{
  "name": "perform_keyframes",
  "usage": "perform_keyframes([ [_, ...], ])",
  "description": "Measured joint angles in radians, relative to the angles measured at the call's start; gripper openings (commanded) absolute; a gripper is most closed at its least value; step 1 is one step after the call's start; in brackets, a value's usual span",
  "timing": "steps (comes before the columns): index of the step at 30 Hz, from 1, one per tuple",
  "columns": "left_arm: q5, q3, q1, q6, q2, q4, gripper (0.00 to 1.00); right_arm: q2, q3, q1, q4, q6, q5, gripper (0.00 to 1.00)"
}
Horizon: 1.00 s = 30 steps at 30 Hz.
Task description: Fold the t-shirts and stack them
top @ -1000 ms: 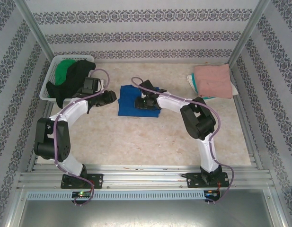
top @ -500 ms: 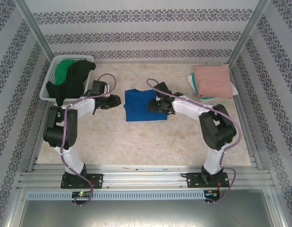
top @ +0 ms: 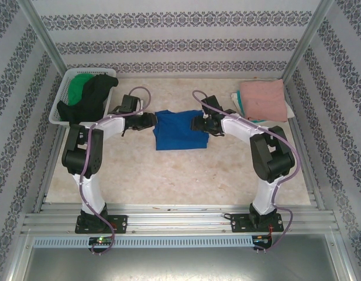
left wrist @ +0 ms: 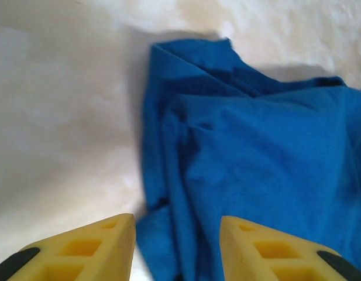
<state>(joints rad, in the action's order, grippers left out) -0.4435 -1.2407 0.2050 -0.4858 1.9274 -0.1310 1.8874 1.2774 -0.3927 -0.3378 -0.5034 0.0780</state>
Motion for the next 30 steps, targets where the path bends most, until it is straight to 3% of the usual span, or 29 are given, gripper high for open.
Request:
perform_keyframes([
  [5,-0.017,-0.001,0.048,-0.024,0.016,0.031,0.43,0.060,0.010,0.049,0.008,0.017,0.054,0.67],
  [12,-0.034,-0.032,0.048,-0.043,0.111,0.057,0.43,0.130,0.059,0.065,0.012,0.029,0.130,0.62],
  [20,-0.039,-0.065,0.049,-0.042,0.138,0.053,0.42,0.199,0.157,0.005,0.012,0.010,0.151,0.60],
  [26,-0.039,-0.078,0.048,-0.039,0.140,0.031,0.42,0.214,0.185,-0.055,-0.003,-0.020,0.135,0.48],
  [30,-0.045,-0.082,0.041,-0.021,0.140,0.011,0.42,0.197,0.160,-0.049,-0.010,-0.043,0.116,0.46],
])
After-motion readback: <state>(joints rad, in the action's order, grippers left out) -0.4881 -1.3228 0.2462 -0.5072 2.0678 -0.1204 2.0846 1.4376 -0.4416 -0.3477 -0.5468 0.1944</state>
